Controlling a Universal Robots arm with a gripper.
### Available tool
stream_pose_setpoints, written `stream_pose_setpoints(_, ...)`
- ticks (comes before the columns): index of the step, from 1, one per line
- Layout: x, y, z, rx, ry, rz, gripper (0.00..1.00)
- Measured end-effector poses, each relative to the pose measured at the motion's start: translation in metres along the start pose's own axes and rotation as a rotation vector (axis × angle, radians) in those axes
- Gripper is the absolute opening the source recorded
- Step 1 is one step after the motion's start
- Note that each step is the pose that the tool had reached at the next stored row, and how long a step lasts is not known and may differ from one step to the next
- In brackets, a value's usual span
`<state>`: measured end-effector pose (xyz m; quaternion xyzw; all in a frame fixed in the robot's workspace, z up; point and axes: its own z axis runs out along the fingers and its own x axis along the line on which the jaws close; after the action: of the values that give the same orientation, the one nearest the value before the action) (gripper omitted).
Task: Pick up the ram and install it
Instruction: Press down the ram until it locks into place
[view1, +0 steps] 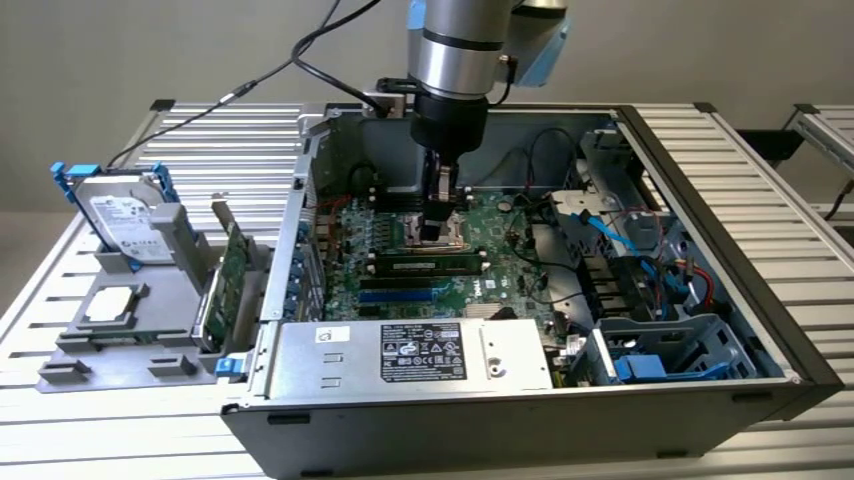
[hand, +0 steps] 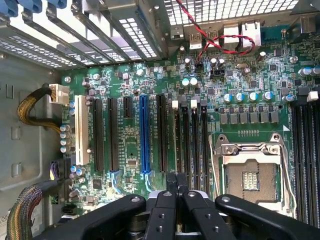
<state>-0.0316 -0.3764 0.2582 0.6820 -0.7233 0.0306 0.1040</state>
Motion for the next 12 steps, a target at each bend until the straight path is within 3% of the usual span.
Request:
stream_pose_setpoints(2, 0.000, -0.0009, -0.0001, -0.0001, -0.0016, 0.000, 0.11)
stream_pose_setpoints(3, 0.000, -0.0010, -0.0001, -0.0002, -0.0081, -0.001, 0.11)
stream_pose_setpoints(6, 0.003, -0.0012, 0.0008, 0.0047, -0.0504, -0.004, 0.11)
stream_pose_setpoints(7, 0.005, -0.0014, 0.0015, 0.0065, -0.0599, -0.005, 0.11)
stream_pose_setpoints(8, 0.007, -0.0016, 0.0022, 0.0072, -0.0629, -0.005, 0.11)
stream_pose_setpoints(12, 0.012, -0.0020, 0.0041, 0.0078, -0.0637, -0.005, 0.11)
